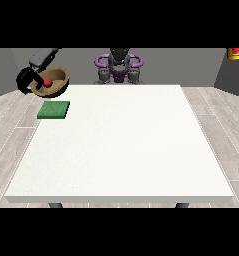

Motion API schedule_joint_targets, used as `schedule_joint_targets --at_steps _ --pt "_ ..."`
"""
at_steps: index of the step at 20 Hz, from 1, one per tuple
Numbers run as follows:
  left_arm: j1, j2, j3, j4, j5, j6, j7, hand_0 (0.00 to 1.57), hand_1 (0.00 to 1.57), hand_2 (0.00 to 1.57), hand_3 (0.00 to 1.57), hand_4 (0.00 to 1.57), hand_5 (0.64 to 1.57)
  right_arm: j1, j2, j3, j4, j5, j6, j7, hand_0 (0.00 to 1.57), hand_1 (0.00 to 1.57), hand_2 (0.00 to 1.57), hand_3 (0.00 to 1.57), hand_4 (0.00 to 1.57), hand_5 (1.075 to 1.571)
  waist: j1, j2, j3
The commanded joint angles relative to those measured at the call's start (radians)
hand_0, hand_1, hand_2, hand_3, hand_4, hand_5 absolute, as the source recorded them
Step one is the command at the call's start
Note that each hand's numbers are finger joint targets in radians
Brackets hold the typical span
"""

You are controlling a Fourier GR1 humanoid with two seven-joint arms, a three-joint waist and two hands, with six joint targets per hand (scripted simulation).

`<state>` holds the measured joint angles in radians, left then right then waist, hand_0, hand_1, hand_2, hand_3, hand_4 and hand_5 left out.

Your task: Pick the cup and pour the ball into the bowl, then pick the bowl and place it on the pad

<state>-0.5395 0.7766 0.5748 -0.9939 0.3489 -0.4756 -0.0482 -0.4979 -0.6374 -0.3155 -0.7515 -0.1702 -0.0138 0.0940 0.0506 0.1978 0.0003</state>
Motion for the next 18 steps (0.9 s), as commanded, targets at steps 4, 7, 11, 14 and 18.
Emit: schedule_joint_targets --at_steps 4,7,11,14,18 --pt "0.027 -0.054 -0.025 -0.072 0.000 0.039 -0.040 0.00 0.00 0.00 0.00 1.21 1.555 -0.018 0.036 -0.051 0.119 -0.022 -0.002 -0.114 1.57 1.57 1.57 0.54 1.02 1.571 0.040 0.044 0.0010" --pt "0.006 0.042 0.016 0.005 0.035 -0.020 -0.019 0.00 0.00 0.00 0.00 1.20 1.556 -0.035 0.022 -0.060 0.125 -0.044 0.036 -0.071 1.57 1.57 1.57 0.59 1.00 1.571 0.020 0.036 0.0003" --pt "-0.004 0.002 -0.027 -0.053 0.019 0.025 0.003 0.00 0.00 0.00 0.00 1.19 1.562 -0.081 0.008 -0.085 0.175 -0.049 -0.044 -0.004 1.57 1.57 1.57 1.01 0.53 1.568 0.026 0.028 0.0002" --pt "-0.010 0.067 0.013 -0.001 0.047 -0.014 0.007 0.00 0.00 0.00 0.00 1.19 1.563 -0.039 -0.031 -0.085 0.171 -0.023 -0.041 -0.085 1.57 1.57 1.57 1.09 0.00 1.550 0.003 0.053 0.0001" --pt "-0.005 0.072 0.013 0.054 0.030 -0.005 -0.033 0.00 0.00 0.00 0.00 1.19 1.561 -0.077 -0.016 -0.087 0.148 -0.028 -0.091 -0.059 1.51 1.51 1.41 0.82 0.00 1.552 -0.016 0.045 -0.0005"
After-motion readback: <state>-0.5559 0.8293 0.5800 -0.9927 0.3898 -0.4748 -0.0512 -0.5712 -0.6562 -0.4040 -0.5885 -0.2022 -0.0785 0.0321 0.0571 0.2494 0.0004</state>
